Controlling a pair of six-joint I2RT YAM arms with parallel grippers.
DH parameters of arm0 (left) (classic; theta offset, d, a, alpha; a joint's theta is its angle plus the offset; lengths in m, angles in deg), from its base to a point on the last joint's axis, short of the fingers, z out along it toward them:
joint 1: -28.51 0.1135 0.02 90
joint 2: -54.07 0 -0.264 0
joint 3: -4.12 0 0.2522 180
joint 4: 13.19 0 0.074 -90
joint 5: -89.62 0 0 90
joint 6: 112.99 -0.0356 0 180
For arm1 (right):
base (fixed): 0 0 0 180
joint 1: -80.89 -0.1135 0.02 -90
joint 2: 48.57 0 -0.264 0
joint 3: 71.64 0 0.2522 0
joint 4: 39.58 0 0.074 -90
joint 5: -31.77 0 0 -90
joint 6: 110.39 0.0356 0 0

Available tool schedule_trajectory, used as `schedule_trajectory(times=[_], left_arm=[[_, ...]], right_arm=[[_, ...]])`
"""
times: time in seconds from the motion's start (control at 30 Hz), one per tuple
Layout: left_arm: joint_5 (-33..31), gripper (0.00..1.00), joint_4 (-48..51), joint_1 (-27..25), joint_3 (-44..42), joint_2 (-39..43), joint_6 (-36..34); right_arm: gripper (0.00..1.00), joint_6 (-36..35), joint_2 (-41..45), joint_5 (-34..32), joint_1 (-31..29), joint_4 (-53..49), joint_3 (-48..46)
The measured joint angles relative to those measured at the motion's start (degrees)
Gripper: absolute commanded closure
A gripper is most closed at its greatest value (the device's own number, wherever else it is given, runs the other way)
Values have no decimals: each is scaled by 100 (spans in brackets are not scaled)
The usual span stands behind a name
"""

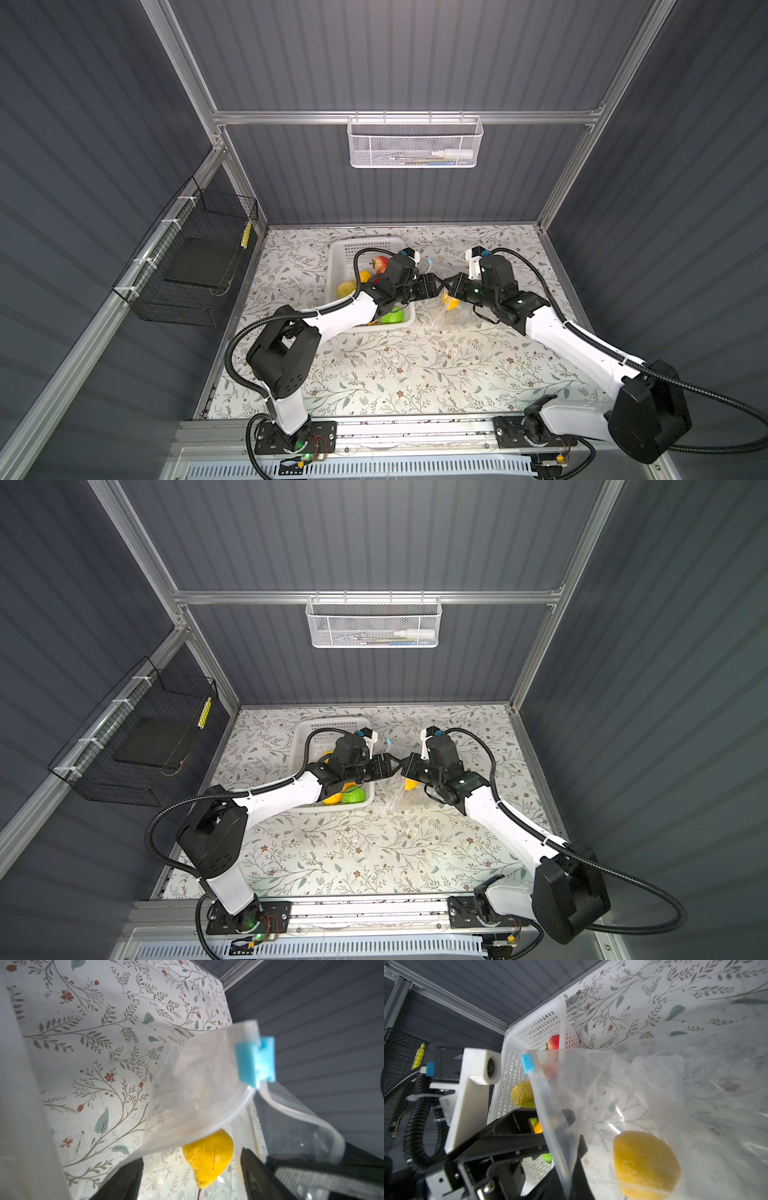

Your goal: Place the food in the zip-top bag and seal the zipper

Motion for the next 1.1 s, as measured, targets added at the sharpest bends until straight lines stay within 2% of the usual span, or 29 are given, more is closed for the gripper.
schedule_trajectory(times=[0.37,0.8,0.87,1.0,1.1], left_arm=[[15,19,155,0,0,710,-407],[22,20,306,7,66,413,-431],[48,26,358,7,72,348,-431],[284,48,330,17,76,282,-420],[503,52,286,17,136,280,-404]], right_arm=[[99,-721,470,-732,-31,-883,533],[100,-973,664,-999,-66,-1187,682],[100,-968,706,-1005,-66,-1154,625],[100,-957,706,-1012,-66,-1104,603],[100,-920,581,-970,-66,-994,566]])
